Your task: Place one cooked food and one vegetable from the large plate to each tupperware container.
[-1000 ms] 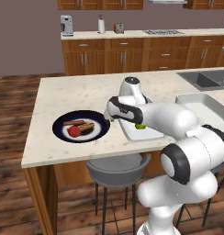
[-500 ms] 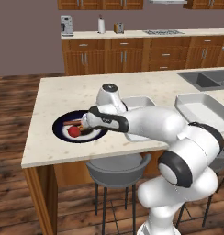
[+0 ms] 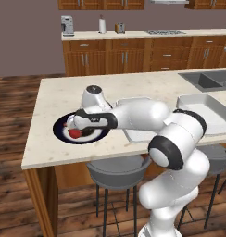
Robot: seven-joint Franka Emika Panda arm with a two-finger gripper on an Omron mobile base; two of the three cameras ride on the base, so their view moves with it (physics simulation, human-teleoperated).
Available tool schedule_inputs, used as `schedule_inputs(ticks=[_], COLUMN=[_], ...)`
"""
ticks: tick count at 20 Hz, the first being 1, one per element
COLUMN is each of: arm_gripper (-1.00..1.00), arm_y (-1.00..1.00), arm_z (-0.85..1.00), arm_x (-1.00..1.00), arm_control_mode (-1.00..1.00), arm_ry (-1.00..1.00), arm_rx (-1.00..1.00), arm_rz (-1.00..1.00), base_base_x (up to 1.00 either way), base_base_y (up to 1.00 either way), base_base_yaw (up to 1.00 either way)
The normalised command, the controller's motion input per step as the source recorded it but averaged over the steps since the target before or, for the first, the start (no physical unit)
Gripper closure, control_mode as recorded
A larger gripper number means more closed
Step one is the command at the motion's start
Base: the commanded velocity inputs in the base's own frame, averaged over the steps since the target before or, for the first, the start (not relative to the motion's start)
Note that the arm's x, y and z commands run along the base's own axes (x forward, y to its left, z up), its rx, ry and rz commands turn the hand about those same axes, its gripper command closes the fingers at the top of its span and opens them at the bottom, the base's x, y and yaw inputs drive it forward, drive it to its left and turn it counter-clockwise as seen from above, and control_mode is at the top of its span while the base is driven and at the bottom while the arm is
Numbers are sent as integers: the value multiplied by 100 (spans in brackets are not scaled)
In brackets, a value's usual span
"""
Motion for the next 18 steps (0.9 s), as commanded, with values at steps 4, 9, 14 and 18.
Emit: schedule_inputs(ticks=[4, 9, 14, 18], arm_gripper=[-100, -100, -100, -100], arm_y=[28, 15, 15, 1], arm_z=[-40, -44, -25, -9], arm_x=[51, 39, 29, 21], arm_control_mode=[-100, -100, -100, -100], arm_ry=[1, 1, 1, 1], arm_rx=[0, 0, 0, 0], arm_rz=[0, 0, 0, -2], base_base_x=[0, 0, 0, 0], base_base_y=[0, 0, 0, 0], base_base_yaw=[0, 0, 0, 0])
